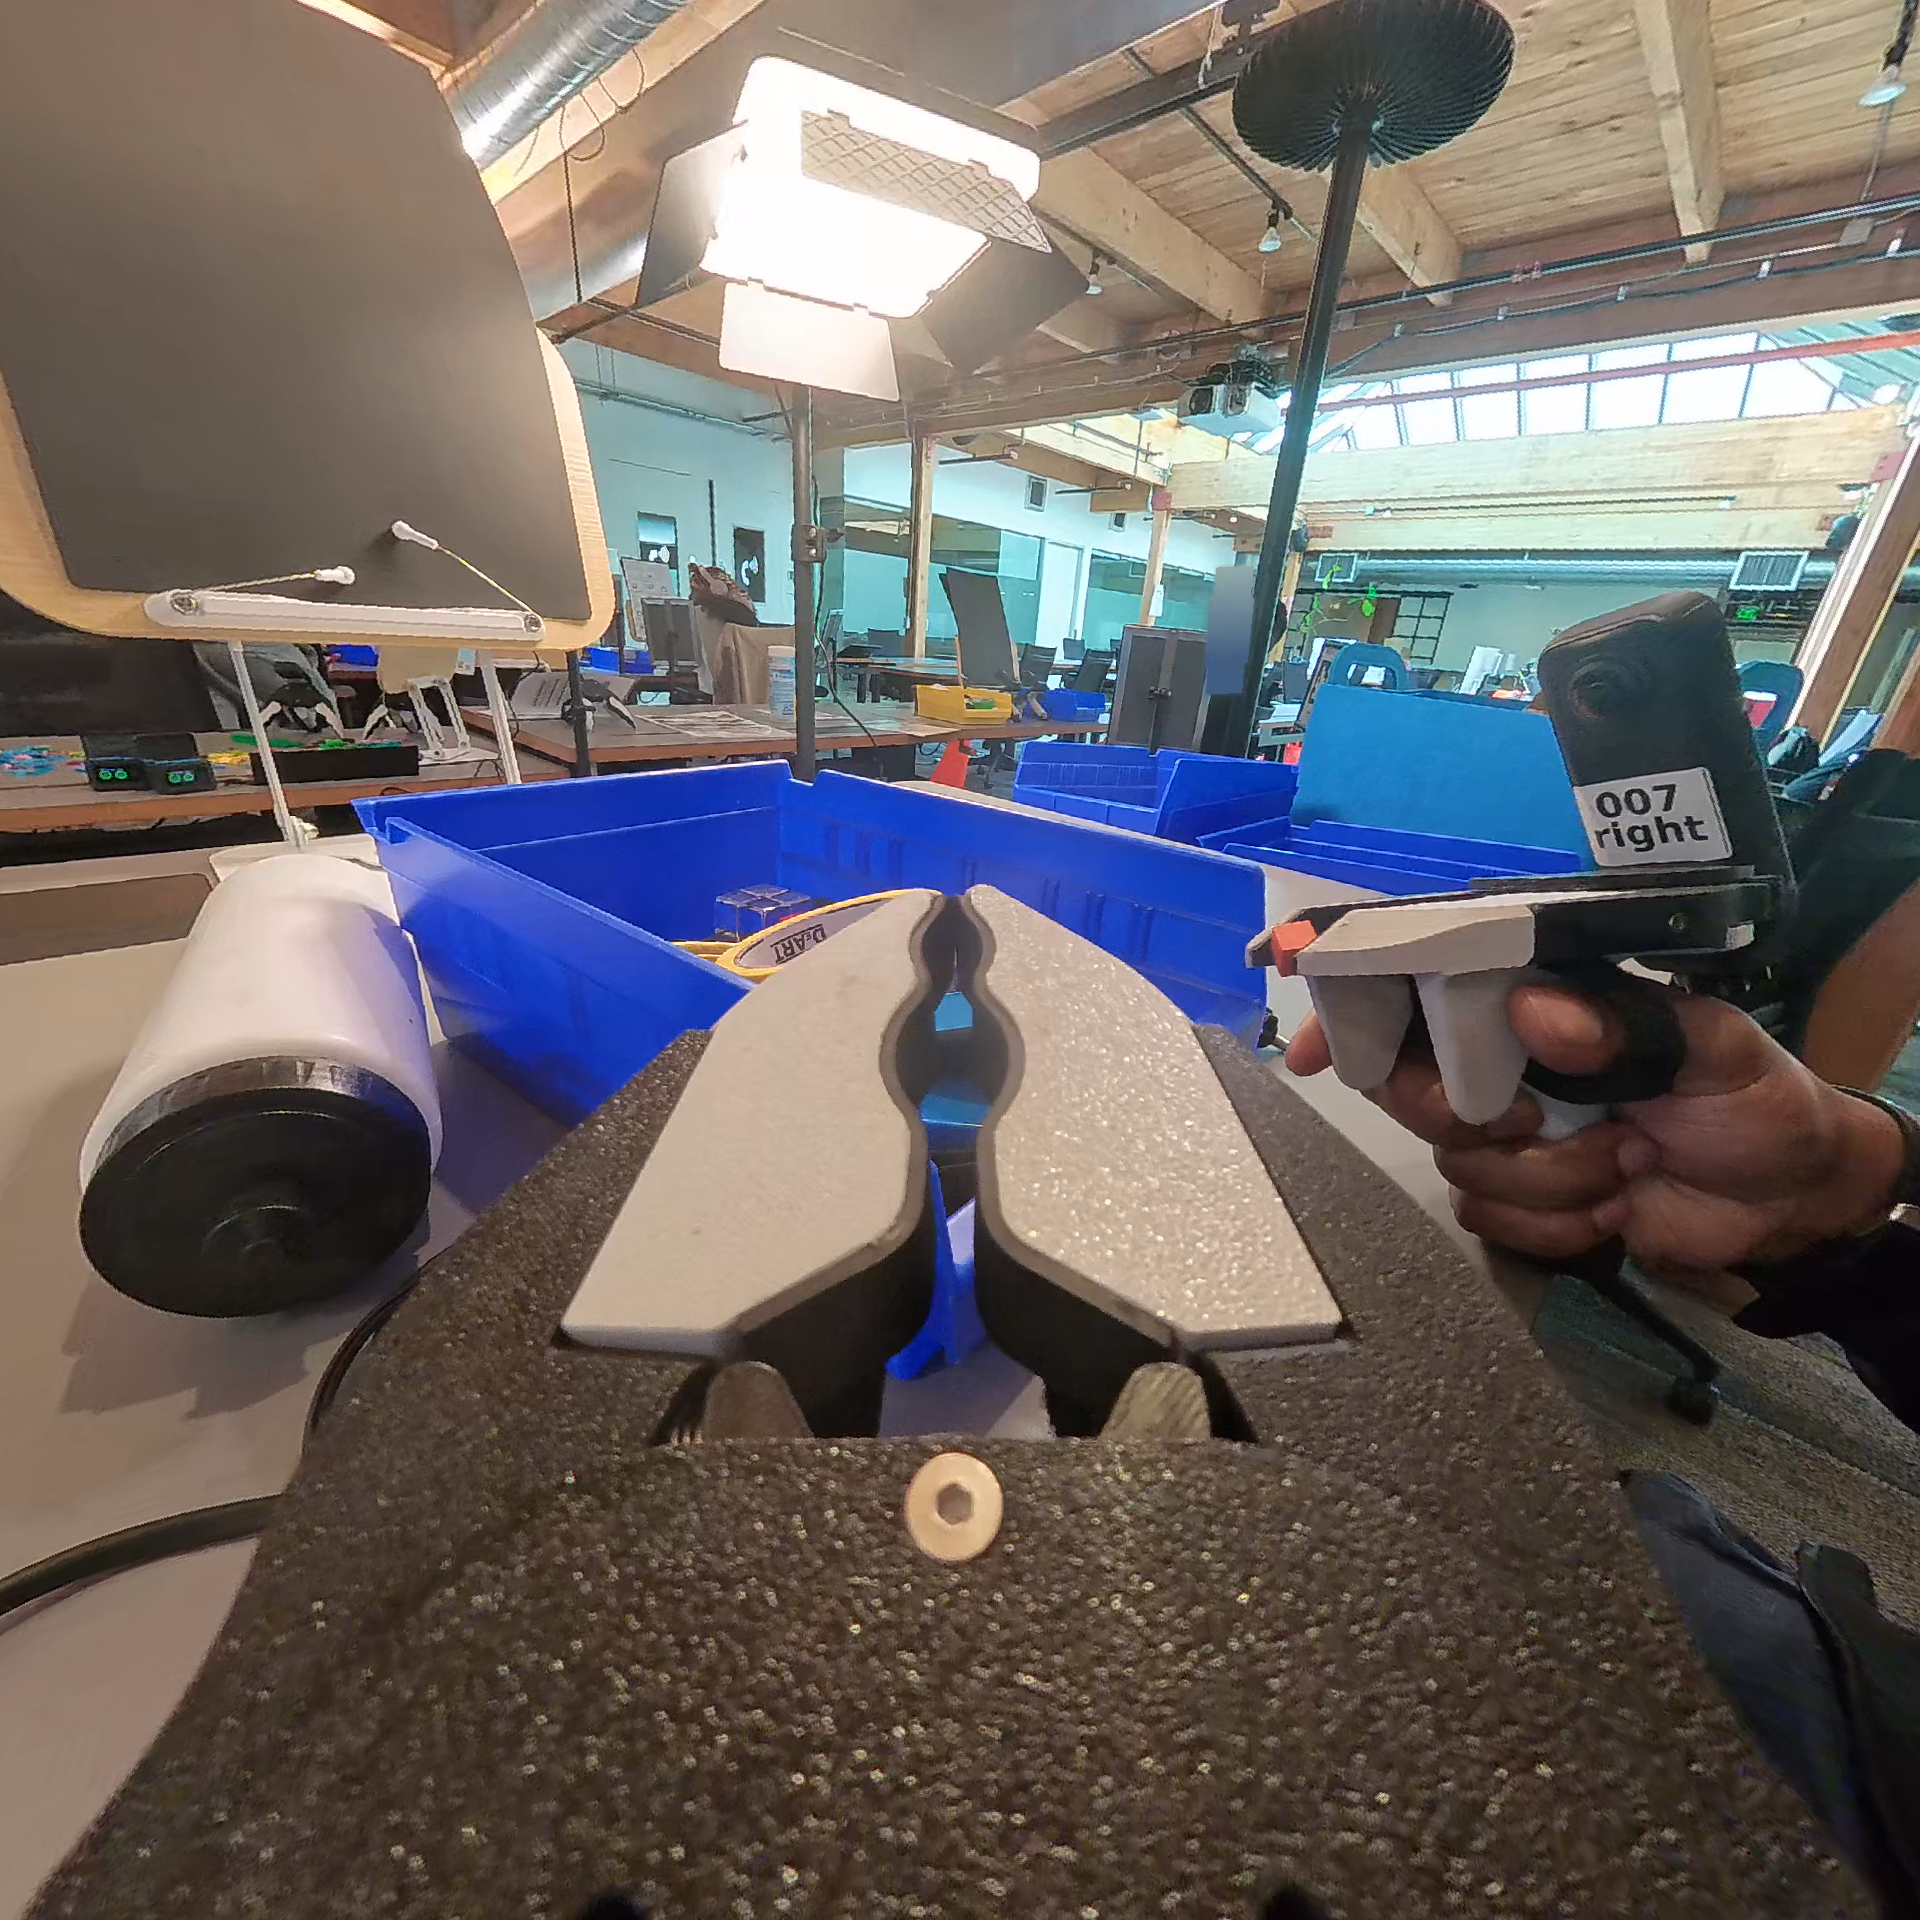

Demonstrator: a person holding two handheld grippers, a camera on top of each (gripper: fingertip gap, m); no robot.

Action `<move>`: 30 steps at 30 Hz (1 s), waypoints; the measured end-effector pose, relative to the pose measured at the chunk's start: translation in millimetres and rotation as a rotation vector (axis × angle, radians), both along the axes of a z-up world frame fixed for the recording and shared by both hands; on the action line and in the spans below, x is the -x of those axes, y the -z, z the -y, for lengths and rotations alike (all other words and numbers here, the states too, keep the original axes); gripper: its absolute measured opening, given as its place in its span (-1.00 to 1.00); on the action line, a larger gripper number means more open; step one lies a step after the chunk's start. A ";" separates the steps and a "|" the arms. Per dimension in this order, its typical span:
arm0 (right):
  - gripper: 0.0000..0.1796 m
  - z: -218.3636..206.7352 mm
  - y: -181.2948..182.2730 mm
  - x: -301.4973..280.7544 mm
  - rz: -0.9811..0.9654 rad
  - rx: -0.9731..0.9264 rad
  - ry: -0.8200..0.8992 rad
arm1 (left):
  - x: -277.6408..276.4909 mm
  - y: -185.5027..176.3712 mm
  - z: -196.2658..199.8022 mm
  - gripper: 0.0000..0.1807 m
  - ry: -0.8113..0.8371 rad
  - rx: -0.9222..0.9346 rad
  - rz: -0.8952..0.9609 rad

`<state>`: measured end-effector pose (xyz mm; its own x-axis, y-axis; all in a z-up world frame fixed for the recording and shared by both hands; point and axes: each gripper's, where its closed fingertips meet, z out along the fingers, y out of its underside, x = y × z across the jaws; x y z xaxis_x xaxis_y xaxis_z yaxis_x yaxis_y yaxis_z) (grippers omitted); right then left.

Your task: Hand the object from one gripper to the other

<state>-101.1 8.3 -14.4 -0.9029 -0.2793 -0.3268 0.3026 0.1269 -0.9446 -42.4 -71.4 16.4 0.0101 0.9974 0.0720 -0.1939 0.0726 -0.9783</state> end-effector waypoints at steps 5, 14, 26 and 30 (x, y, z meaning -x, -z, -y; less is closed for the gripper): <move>-0.84 -0.2 -0.1 -1.6 -0.017 0.001 0.001 | 0.9 0.8 0.0 -0.99 0.001 0.000 0.007; -0.84 -0.1 0.0 -2.0 -0.017 0.000 -0.002 | 1.9 1.4 -0.8 -0.99 0.002 0.005 0.014; -0.84 0.3 0.5 -1.4 -0.005 -0.004 -0.007 | 2.6 1.6 -0.9 -0.99 0.005 0.003 0.016; -0.84 0.4 0.6 -1.1 -0.001 -0.005 -0.007 | 3.2 1.8 -1.2 -0.98 0.010 0.001 0.019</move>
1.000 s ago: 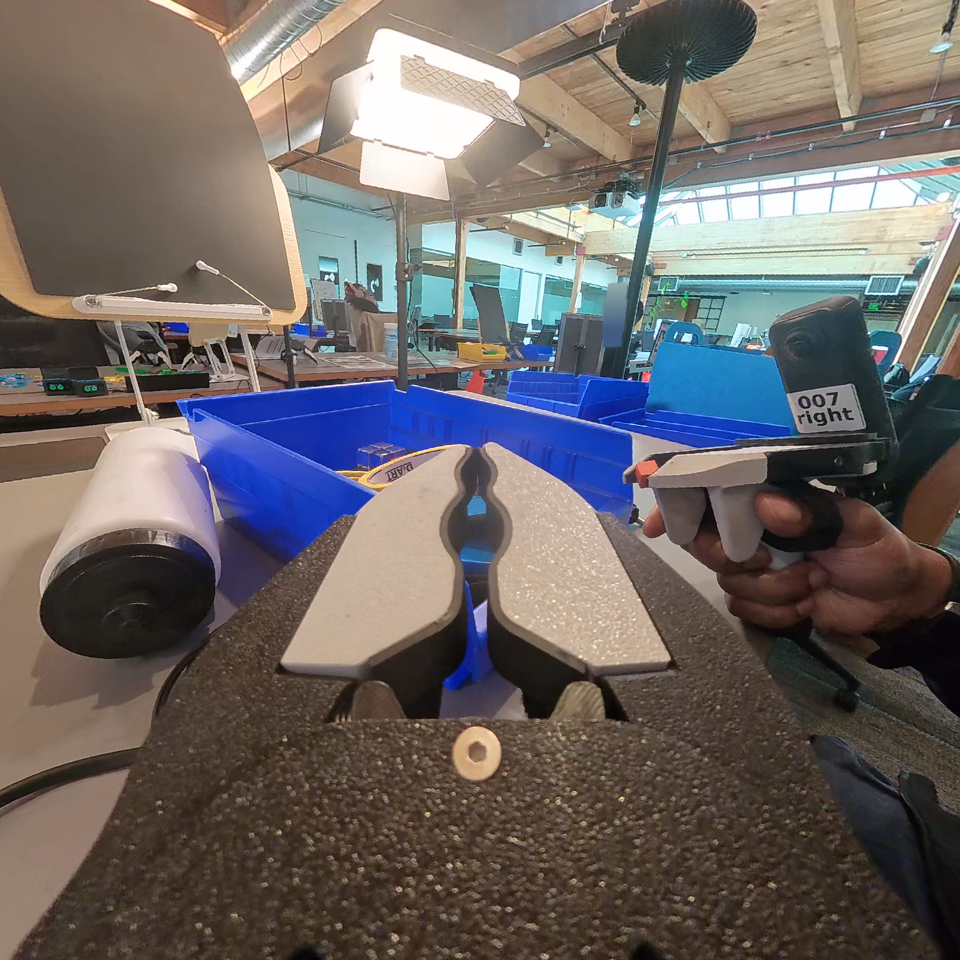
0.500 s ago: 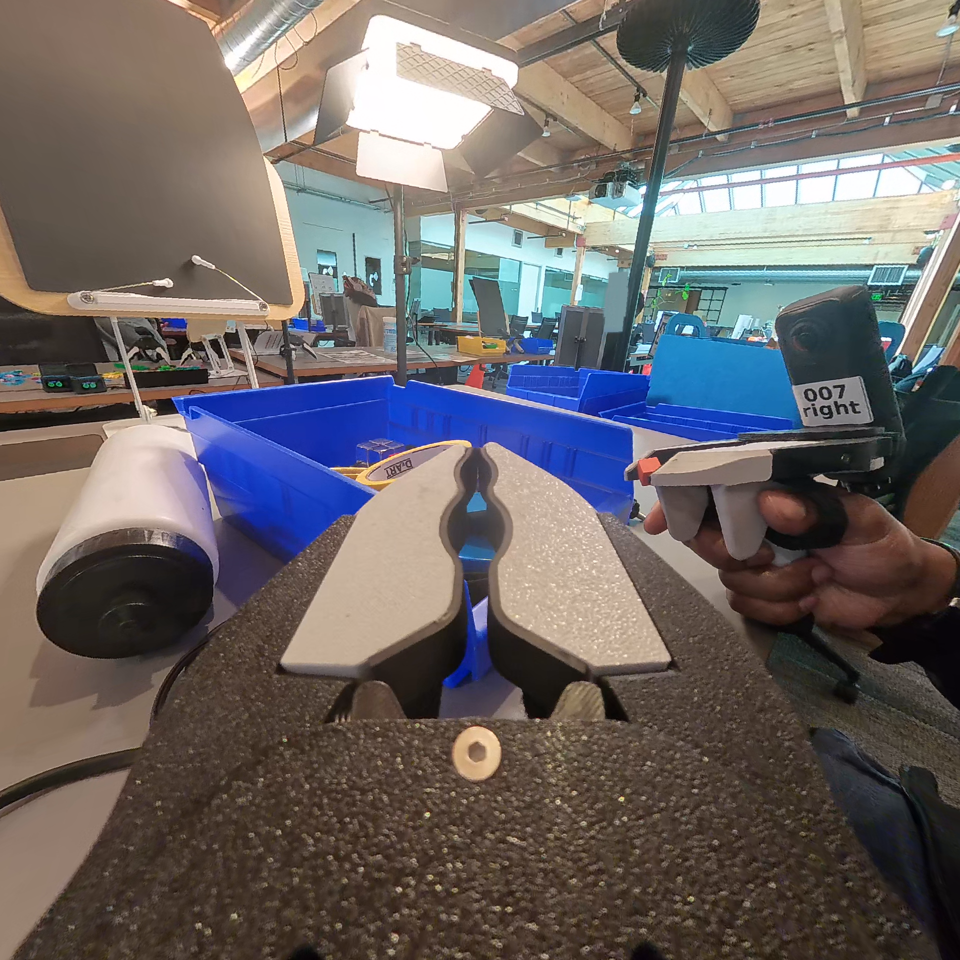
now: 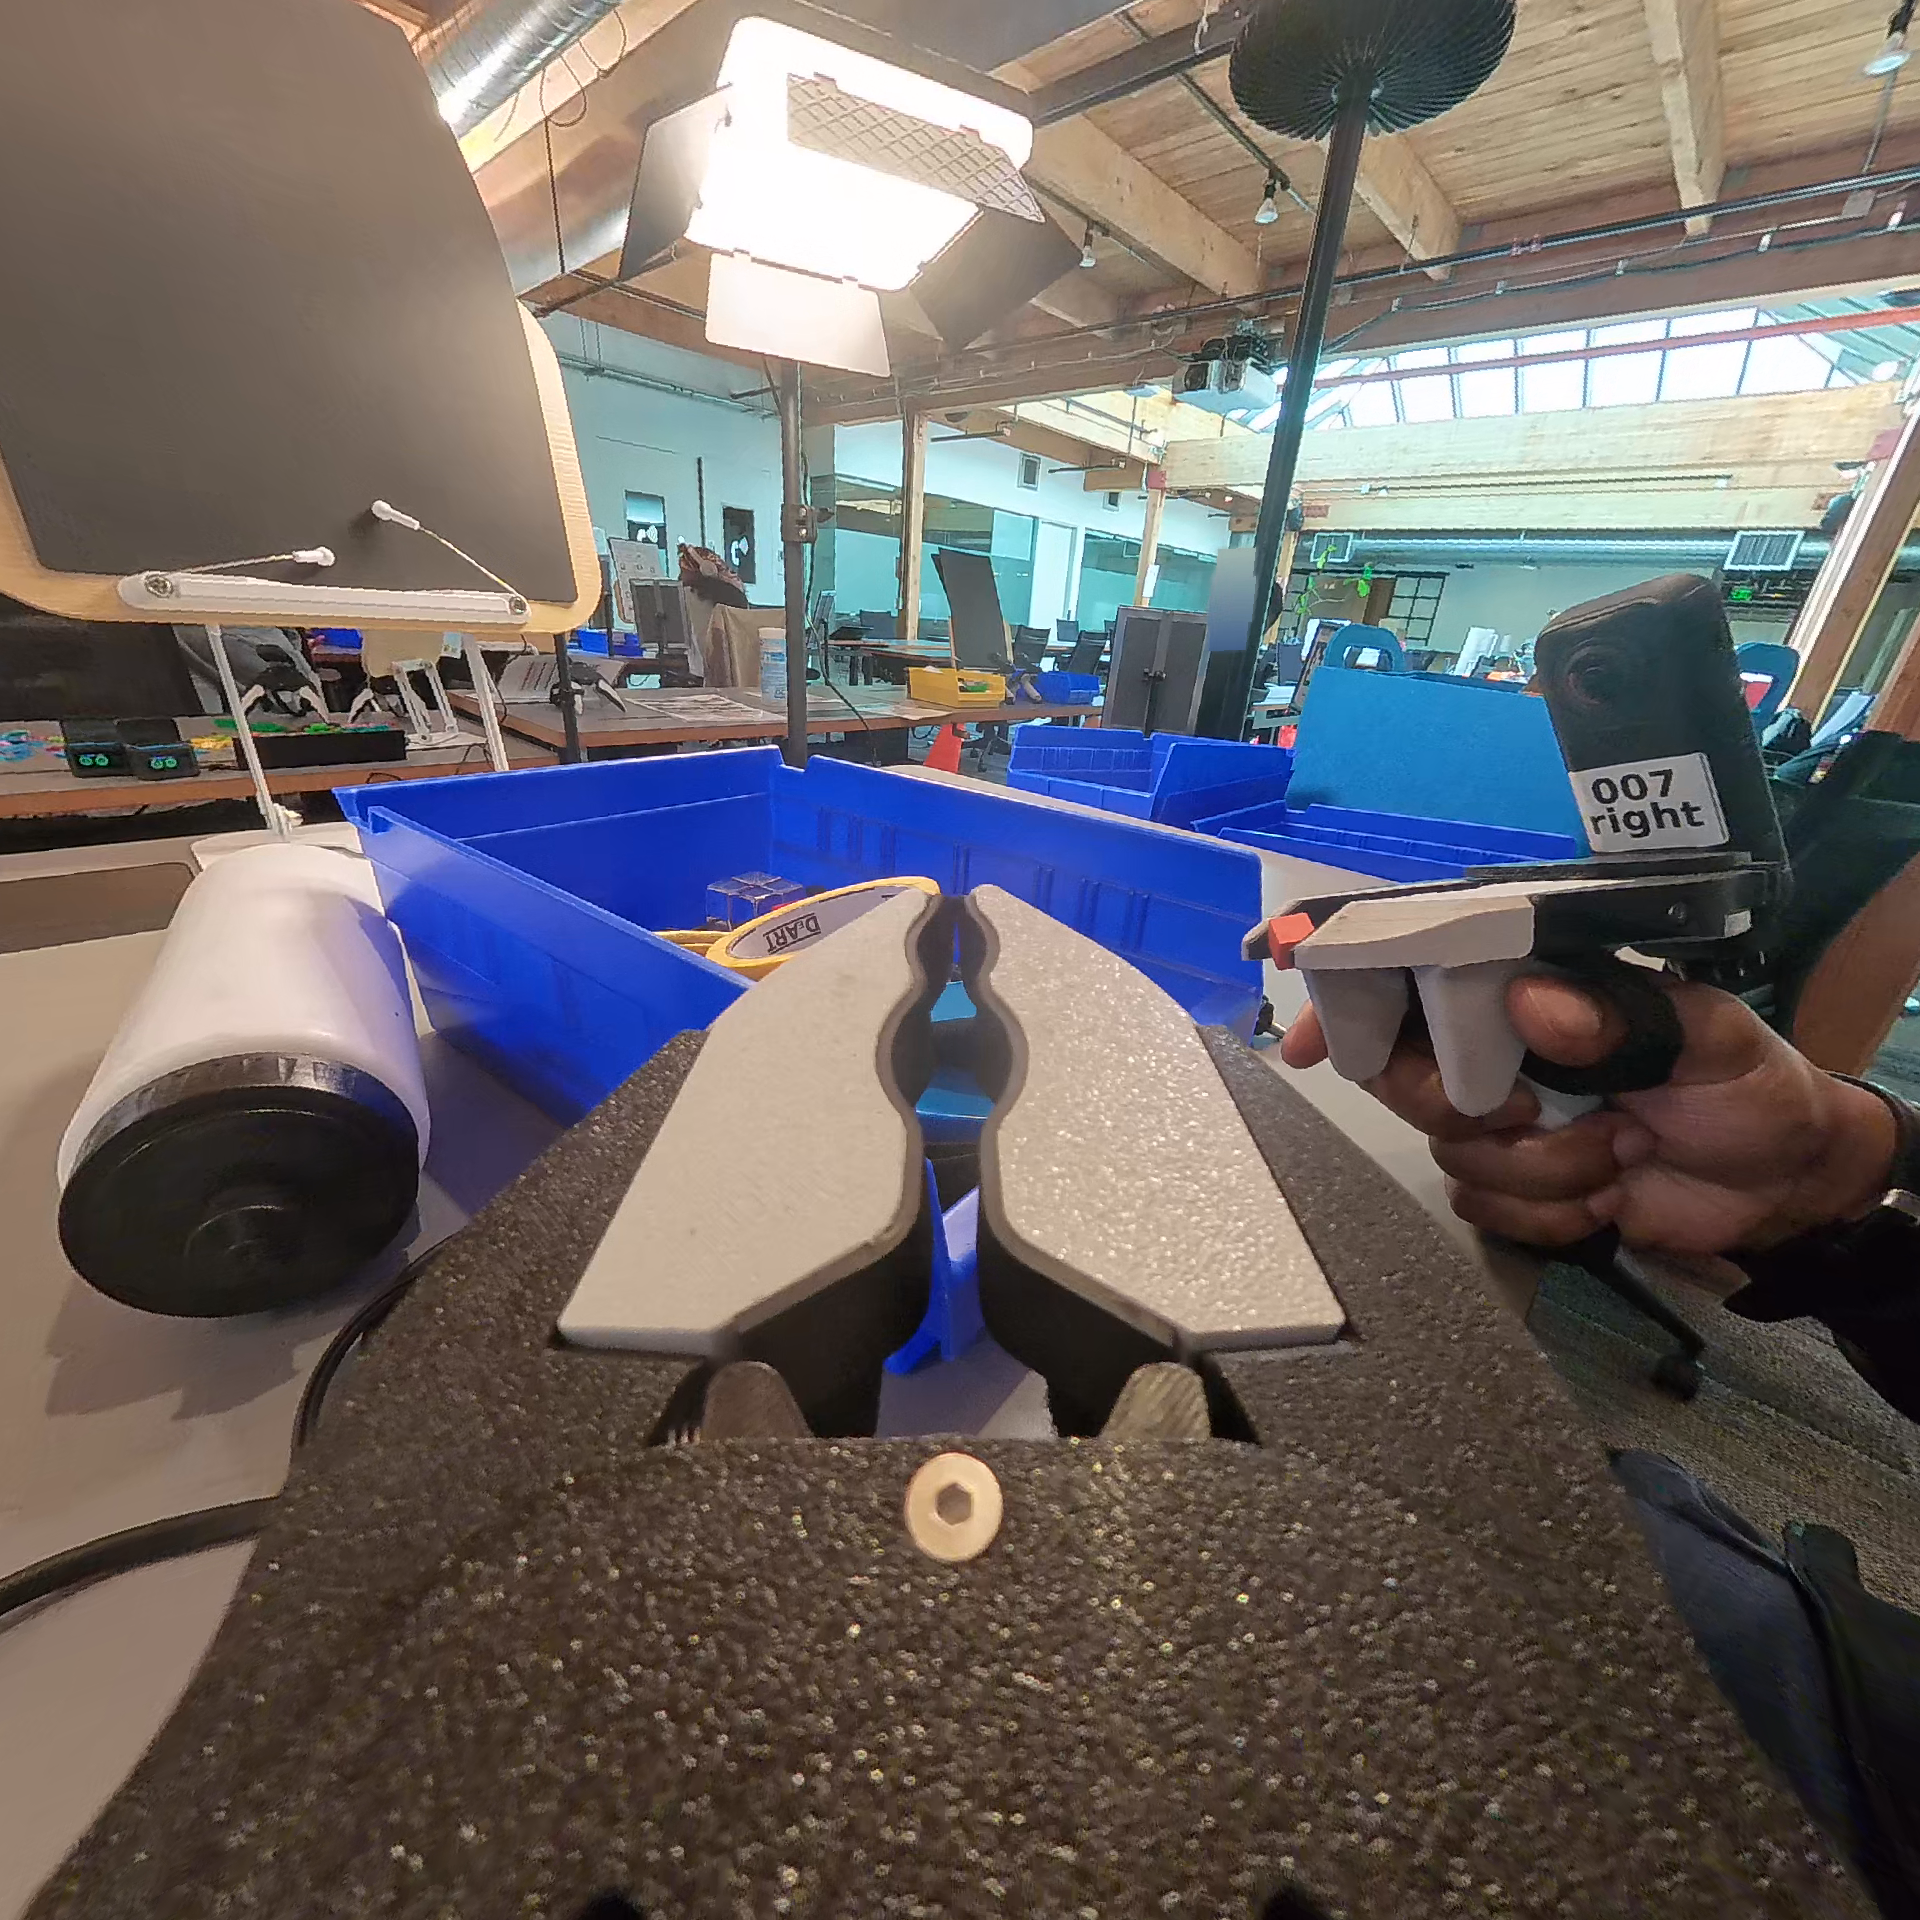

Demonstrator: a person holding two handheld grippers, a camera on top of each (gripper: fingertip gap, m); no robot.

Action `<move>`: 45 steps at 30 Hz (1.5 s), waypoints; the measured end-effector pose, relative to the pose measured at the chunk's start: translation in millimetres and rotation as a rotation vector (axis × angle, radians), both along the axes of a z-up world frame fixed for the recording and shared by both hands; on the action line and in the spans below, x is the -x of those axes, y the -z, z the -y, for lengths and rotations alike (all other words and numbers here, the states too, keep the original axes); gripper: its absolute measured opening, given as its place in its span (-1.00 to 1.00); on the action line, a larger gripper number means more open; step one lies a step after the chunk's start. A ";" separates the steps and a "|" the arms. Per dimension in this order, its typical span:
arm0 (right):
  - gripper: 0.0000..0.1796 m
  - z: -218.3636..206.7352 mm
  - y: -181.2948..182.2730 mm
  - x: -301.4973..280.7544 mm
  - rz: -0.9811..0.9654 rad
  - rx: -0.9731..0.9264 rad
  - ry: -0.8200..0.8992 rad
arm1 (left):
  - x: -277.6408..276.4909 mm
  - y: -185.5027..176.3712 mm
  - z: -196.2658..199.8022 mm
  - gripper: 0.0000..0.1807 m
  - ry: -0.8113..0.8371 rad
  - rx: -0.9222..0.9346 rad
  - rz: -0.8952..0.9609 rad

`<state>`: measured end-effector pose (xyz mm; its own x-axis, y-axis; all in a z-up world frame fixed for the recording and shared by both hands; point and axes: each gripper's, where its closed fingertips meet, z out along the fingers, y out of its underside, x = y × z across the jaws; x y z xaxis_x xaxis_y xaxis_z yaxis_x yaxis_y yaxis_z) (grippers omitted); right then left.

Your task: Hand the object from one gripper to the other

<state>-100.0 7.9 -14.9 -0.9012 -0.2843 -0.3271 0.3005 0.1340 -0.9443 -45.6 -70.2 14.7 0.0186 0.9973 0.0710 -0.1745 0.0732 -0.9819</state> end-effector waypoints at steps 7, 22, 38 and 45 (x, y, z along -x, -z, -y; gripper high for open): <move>-0.84 0.3 0.2 0.3 0.006 -0.001 -0.002 | 0.7 0.4 -2.2 -0.97 0.004 0.014 0.004; -0.84 1.0 0.3 1.0 0.017 -0.004 -0.005 | 3.5 2.2 -13.3 -0.87 0.021 0.084 0.023; -0.84 -10.2 -35.6 -33.1 0.531 0.125 -0.301 | 13.8 -2.8 -79.0 -0.68 0.140 0.337 -0.088; -0.84 -13.8 -38.7 -50.0 0.674 0.114 -0.416 | 16.0 3.2 -97.3 -0.67 0.088 0.540 -0.123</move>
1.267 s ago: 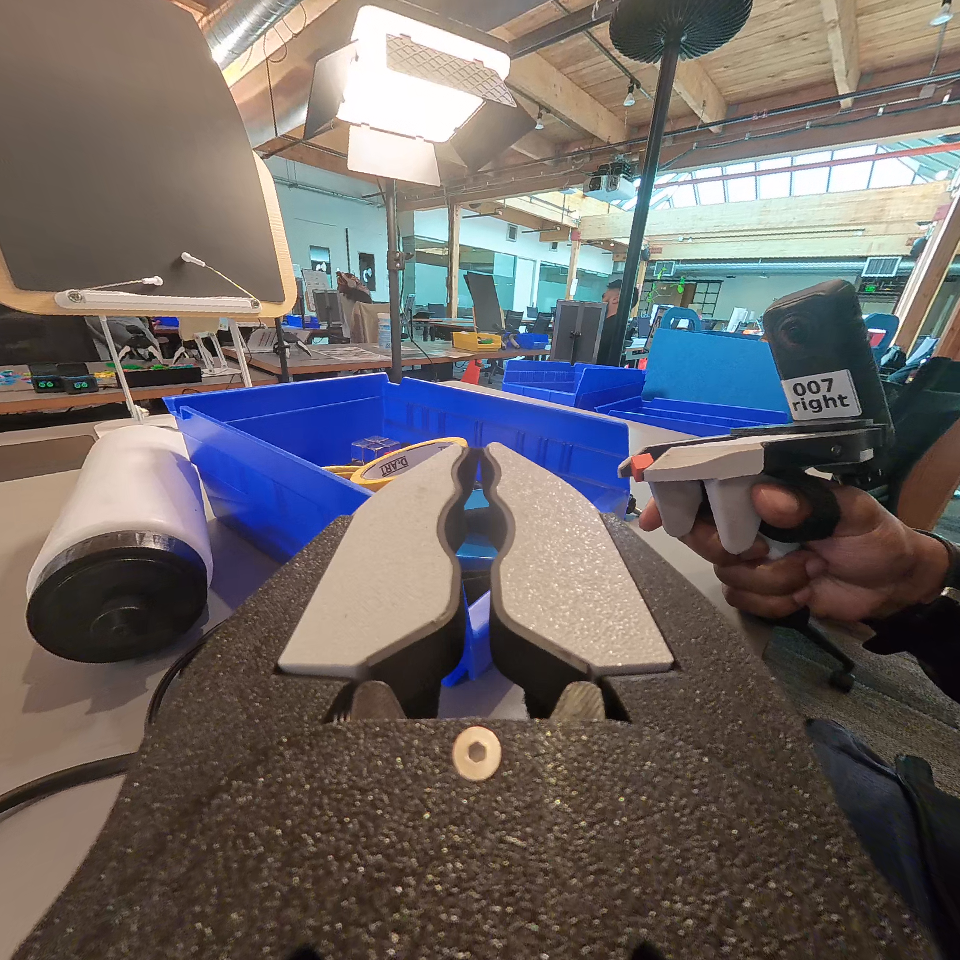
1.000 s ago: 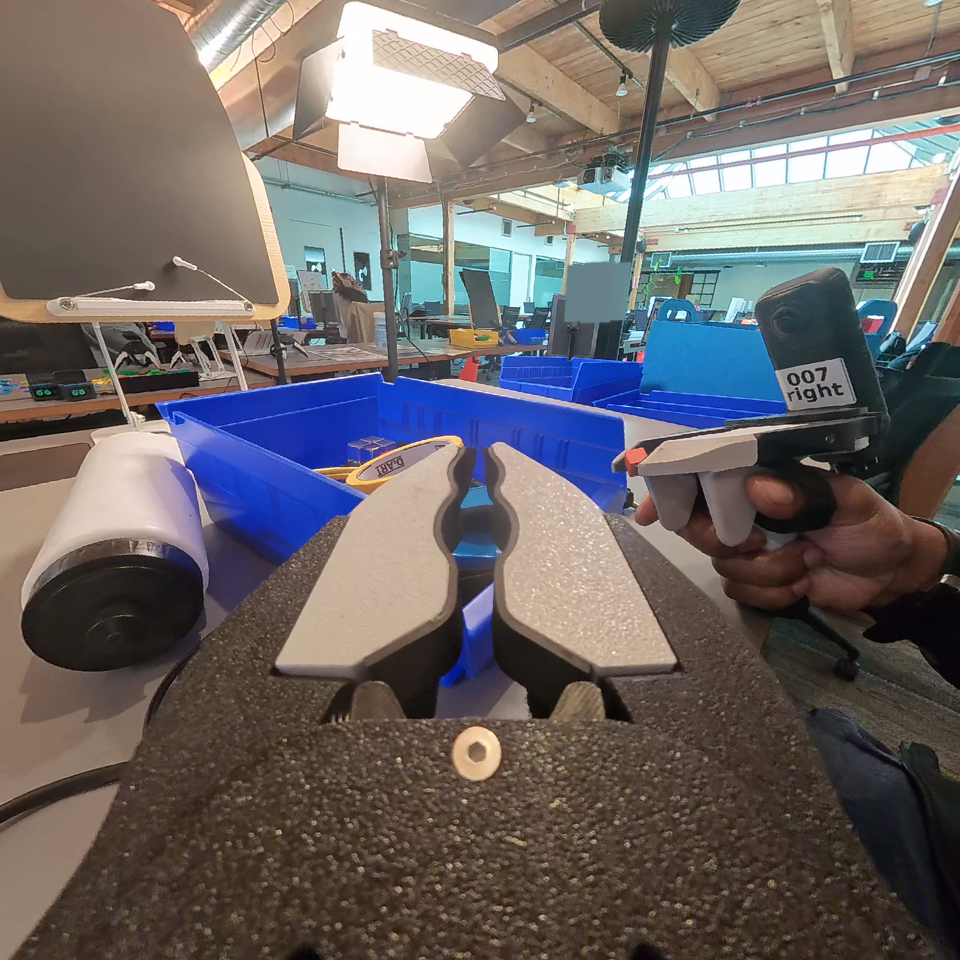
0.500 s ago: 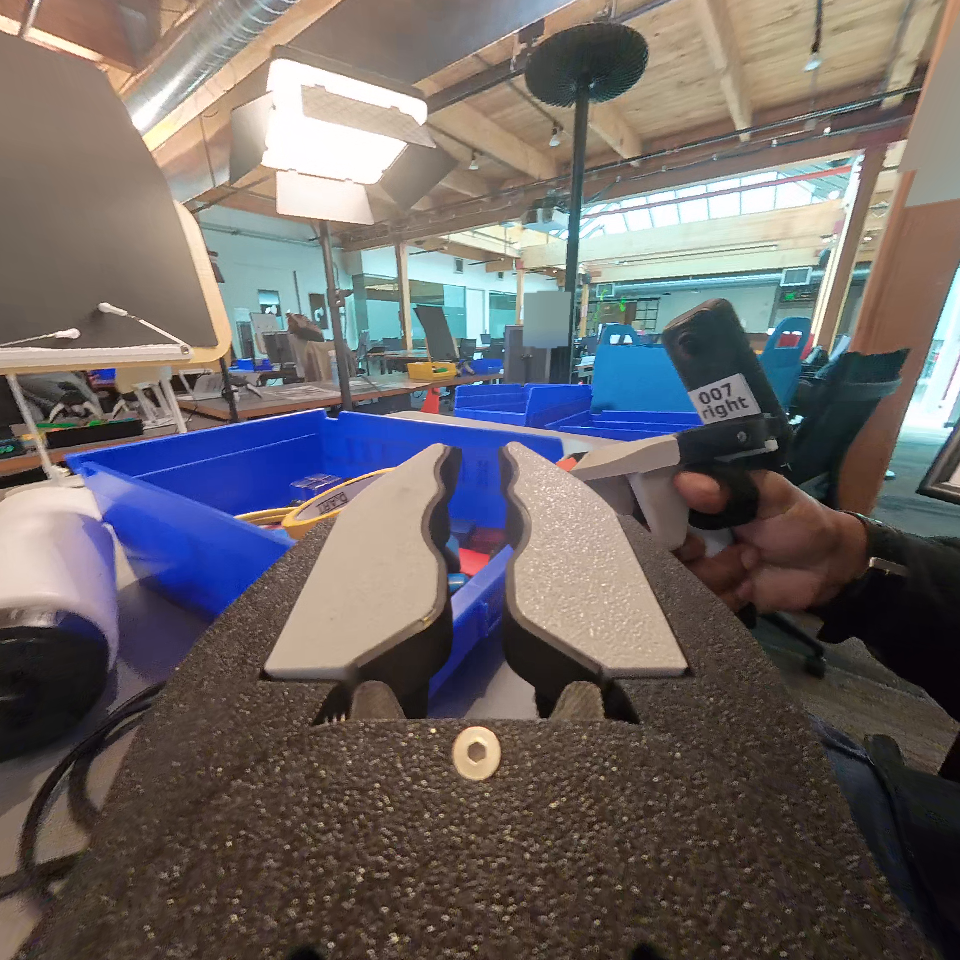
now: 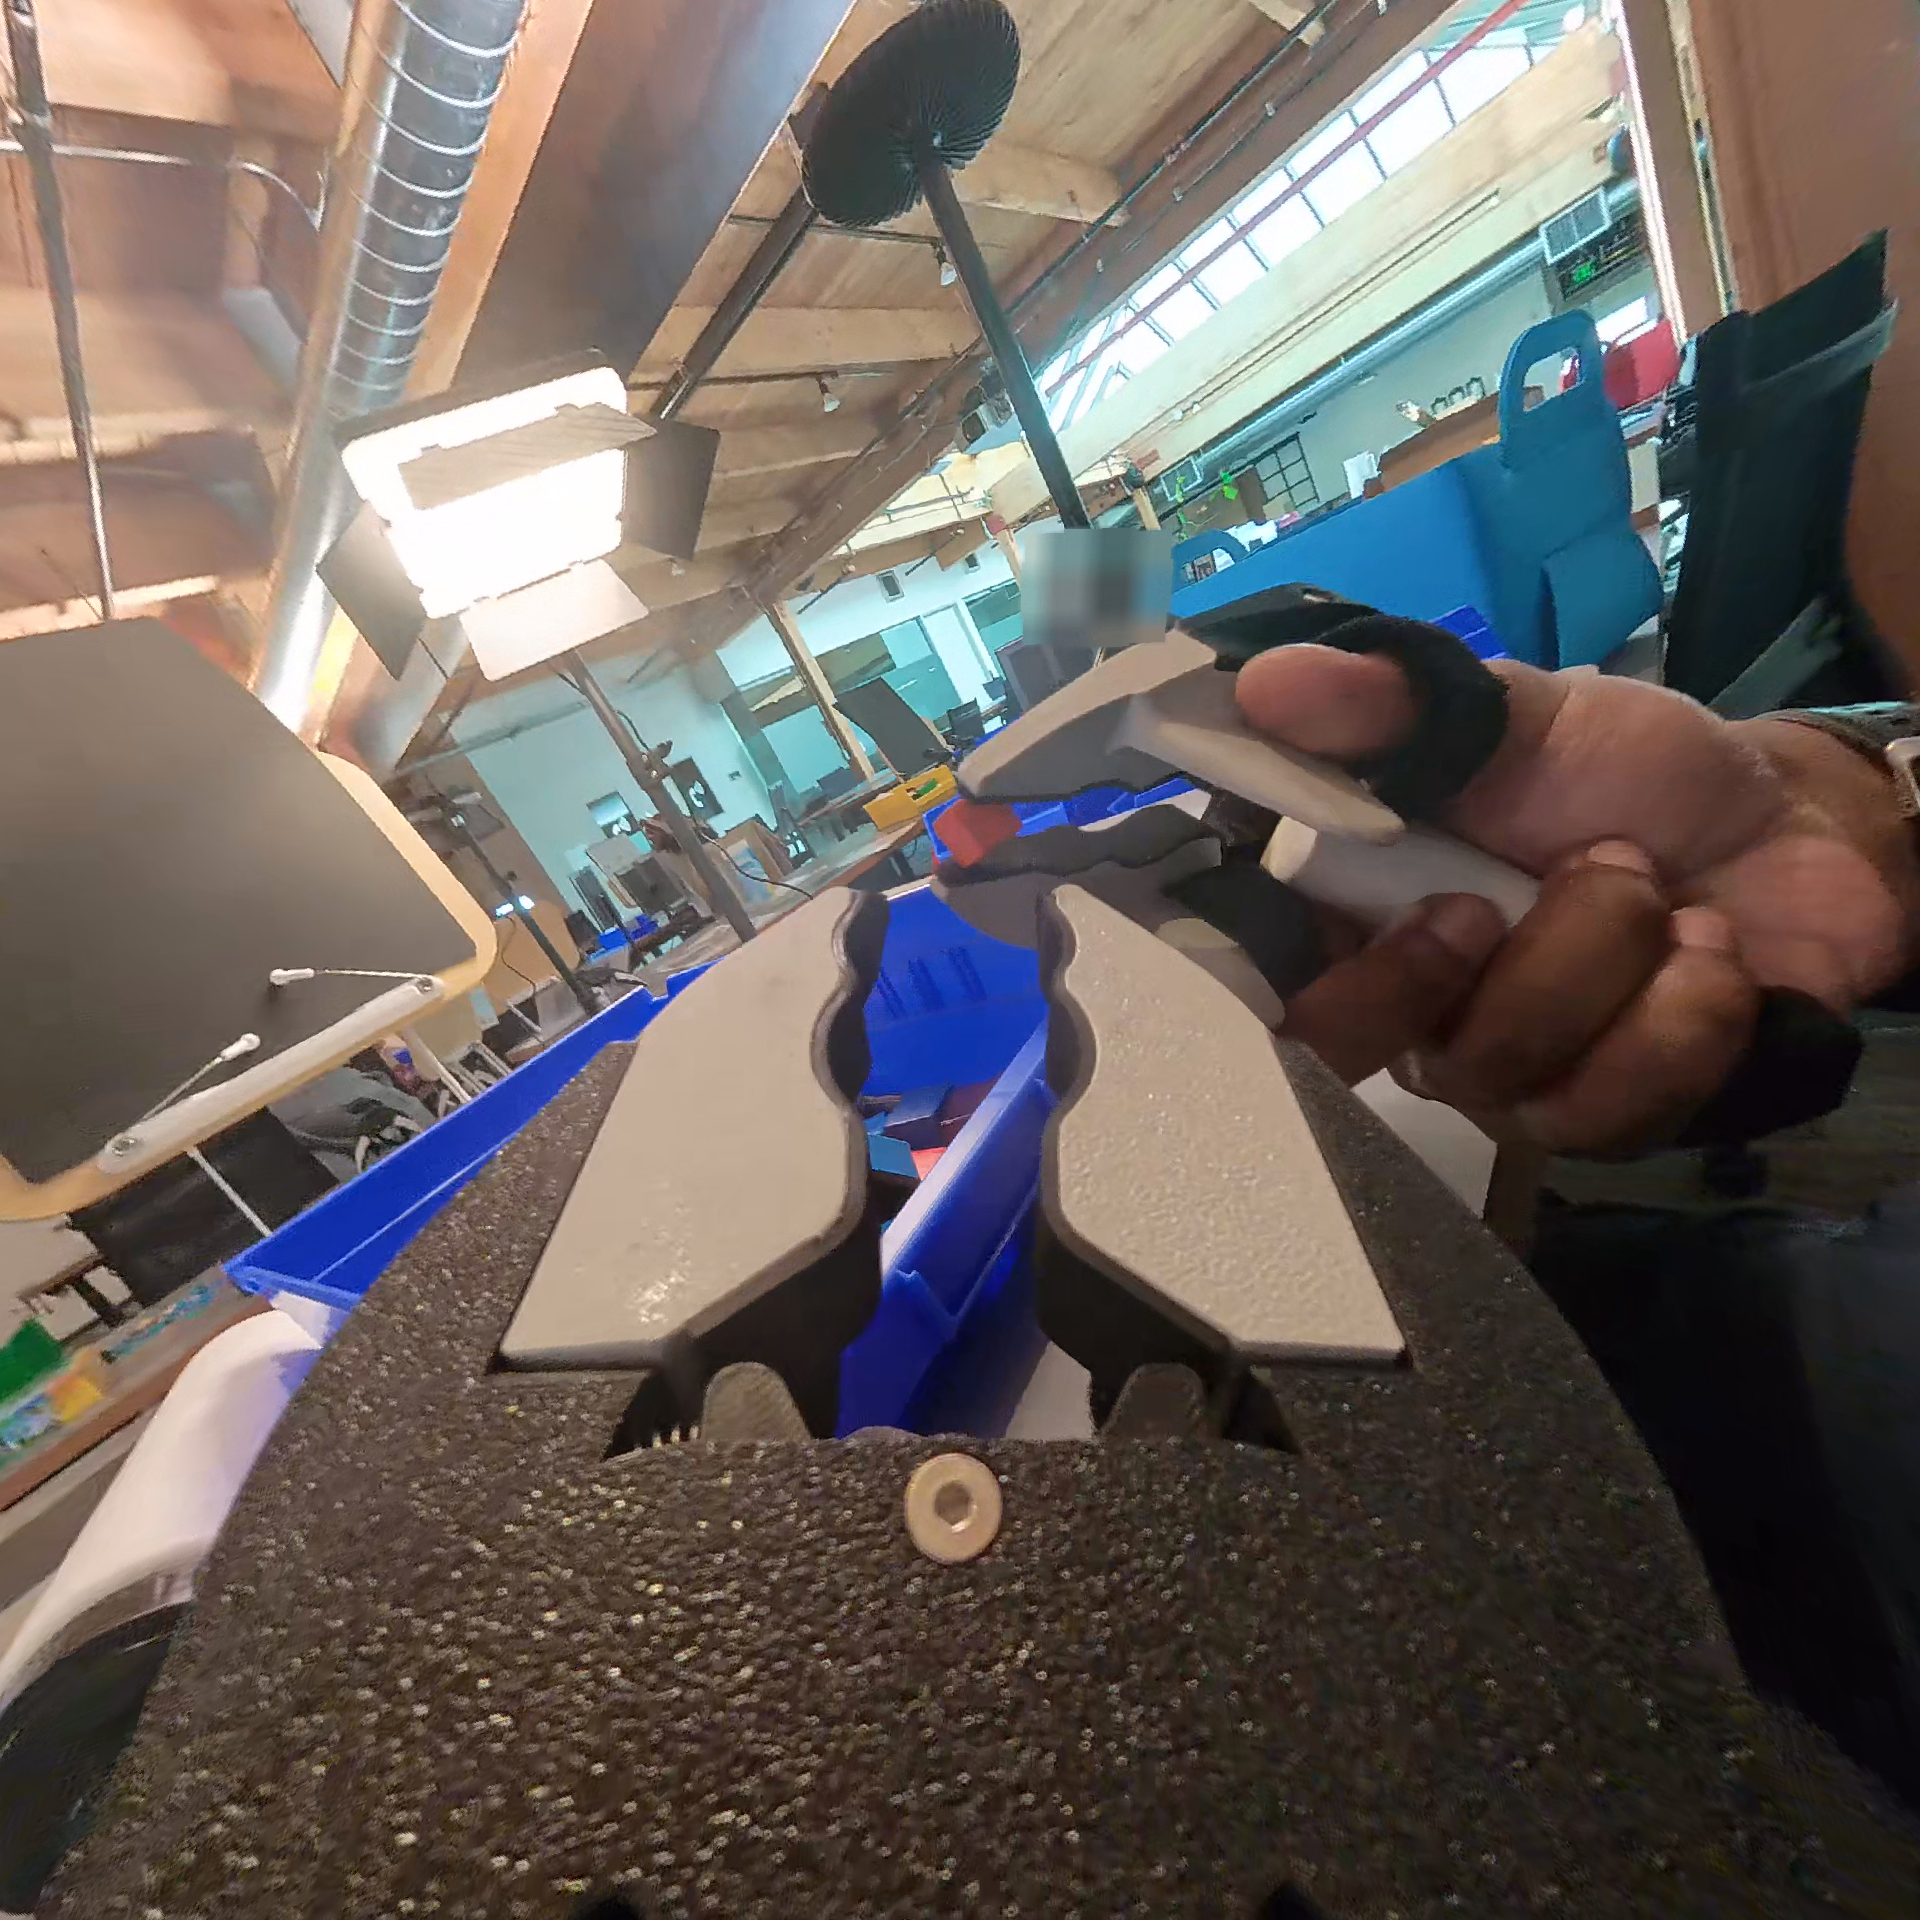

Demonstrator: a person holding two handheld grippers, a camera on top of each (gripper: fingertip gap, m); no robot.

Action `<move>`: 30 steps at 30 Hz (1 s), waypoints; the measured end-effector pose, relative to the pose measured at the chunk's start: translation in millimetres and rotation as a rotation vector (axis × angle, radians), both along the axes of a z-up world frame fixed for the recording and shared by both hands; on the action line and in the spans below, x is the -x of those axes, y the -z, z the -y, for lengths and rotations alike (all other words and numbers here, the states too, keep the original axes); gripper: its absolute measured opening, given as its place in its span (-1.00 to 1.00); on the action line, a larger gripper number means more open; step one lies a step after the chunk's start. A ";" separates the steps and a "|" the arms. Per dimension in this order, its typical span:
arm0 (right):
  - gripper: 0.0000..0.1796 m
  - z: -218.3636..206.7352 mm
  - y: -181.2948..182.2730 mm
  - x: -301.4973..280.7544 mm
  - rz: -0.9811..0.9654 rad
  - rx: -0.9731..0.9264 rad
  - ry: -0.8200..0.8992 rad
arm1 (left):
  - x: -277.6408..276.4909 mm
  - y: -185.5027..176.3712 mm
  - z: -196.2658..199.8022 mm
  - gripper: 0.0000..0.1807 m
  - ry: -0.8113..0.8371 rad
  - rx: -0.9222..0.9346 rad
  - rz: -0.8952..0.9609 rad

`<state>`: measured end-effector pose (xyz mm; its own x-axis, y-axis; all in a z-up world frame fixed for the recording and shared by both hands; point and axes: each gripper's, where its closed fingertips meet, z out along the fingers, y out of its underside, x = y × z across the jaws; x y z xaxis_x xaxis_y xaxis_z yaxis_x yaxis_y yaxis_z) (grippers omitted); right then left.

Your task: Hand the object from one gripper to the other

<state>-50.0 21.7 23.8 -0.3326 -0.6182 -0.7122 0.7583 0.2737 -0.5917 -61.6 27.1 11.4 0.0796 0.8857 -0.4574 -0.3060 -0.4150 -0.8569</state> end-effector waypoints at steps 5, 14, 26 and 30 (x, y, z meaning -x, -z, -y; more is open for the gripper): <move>-0.84 0.9 1.8 -5.7 0.007 -0.006 -0.016 | -2.3 -1.8 -4.7 -0.66 0.004 0.026 -0.029; -0.84 2.4 5.1 -12.0 0.008 -0.012 -0.027 | -4.4 -6.3 -9.4 -0.75 0.010 0.020 -0.068; -0.71 7.2 15.7 0.0 -0.322 -0.064 0.150 | 0.0 -2.3 -1.9 -0.84 -0.086 0.069 -0.019; -0.67 5.6 20.5 7.7 -0.625 -0.096 0.273 | 1.6 2.1 -0.7 -0.84 -0.149 0.173 0.004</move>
